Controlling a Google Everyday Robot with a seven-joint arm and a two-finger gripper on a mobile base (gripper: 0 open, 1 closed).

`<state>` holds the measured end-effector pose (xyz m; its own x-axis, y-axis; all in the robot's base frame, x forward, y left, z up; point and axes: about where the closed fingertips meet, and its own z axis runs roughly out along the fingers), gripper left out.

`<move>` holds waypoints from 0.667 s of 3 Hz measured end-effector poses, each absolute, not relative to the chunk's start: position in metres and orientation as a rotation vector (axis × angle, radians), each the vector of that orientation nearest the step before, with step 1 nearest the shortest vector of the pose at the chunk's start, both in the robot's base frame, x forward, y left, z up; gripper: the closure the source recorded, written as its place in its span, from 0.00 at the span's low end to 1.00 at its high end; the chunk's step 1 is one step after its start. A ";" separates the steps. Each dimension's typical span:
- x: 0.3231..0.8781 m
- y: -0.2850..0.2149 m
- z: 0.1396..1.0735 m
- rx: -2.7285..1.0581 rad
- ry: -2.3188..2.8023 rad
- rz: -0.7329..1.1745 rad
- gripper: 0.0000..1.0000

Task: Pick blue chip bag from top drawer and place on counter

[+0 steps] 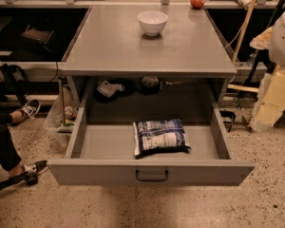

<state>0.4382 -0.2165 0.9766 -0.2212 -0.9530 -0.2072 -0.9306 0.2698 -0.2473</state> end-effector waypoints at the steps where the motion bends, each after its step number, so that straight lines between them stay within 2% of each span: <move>1: 0.438 -0.217 0.977 -1.724 2.231 -0.100 0.00; 2: 0.458 -0.213 0.964 -1.728 2.219 -0.087 0.00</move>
Offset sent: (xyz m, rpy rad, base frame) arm 0.0453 0.0053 -0.0337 0.0227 0.0178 0.0211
